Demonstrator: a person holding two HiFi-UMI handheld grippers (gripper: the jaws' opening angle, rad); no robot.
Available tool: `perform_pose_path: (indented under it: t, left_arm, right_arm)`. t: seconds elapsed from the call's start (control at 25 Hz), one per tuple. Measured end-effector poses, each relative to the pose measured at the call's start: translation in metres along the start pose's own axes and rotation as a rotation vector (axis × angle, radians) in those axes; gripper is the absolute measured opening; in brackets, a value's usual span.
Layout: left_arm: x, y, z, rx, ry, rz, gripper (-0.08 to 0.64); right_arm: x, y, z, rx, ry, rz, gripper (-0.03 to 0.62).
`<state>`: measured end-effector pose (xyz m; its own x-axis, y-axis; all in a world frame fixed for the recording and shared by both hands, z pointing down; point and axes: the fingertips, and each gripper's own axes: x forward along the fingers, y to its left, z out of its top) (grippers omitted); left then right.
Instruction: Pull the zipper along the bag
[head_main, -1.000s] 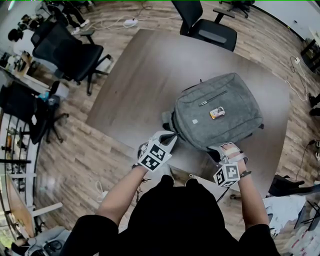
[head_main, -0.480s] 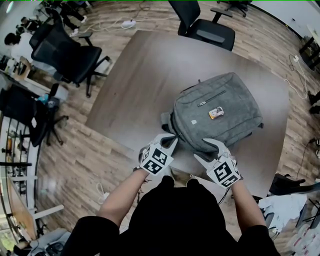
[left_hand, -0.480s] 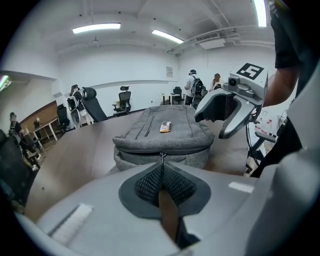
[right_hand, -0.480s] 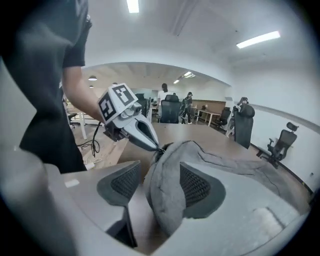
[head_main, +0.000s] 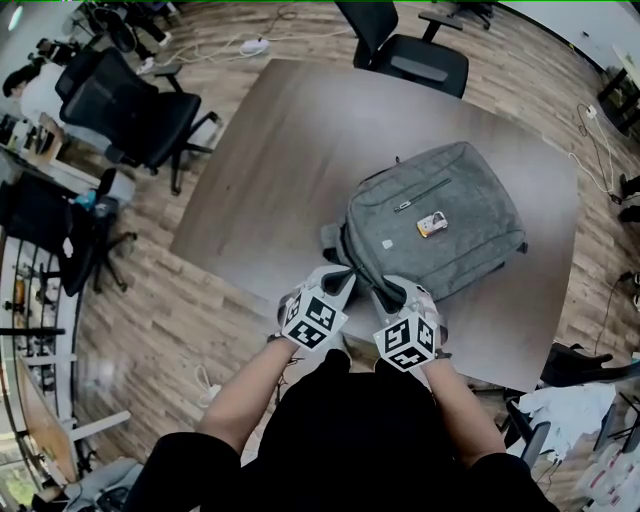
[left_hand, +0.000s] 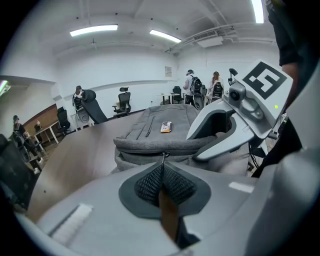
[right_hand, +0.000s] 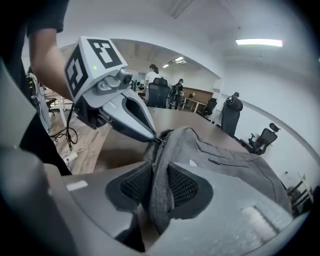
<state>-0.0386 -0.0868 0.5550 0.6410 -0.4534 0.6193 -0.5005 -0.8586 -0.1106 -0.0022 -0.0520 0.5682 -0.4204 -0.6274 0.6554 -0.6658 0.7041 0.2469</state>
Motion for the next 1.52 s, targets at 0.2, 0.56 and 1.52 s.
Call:
perform_pose_path:
  t: [0.2, 0.56, 1.52]
  left_arm:
    - [-0.001, 0.003, -0.002, -0.023, -0.002, 0.011, 0.029]
    - [0.003, 0.004, -0.001, -0.028, -0.015, -0.037, 0.034]
    - [0.017, -0.028, 0.01, -0.032, -0.044, -0.119, 0.029]
  right_arm:
    - [-0.013, -0.001, -0.009, -0.058, 0.019, 0.024, 0.071]
    - [-0.043, 0.0, -0.035, -0.219, 0.024, 0.08, 0.063]
    - [-0.046, -0.036, -0.01, 0.285, -0.065, 0.158, 0.209]
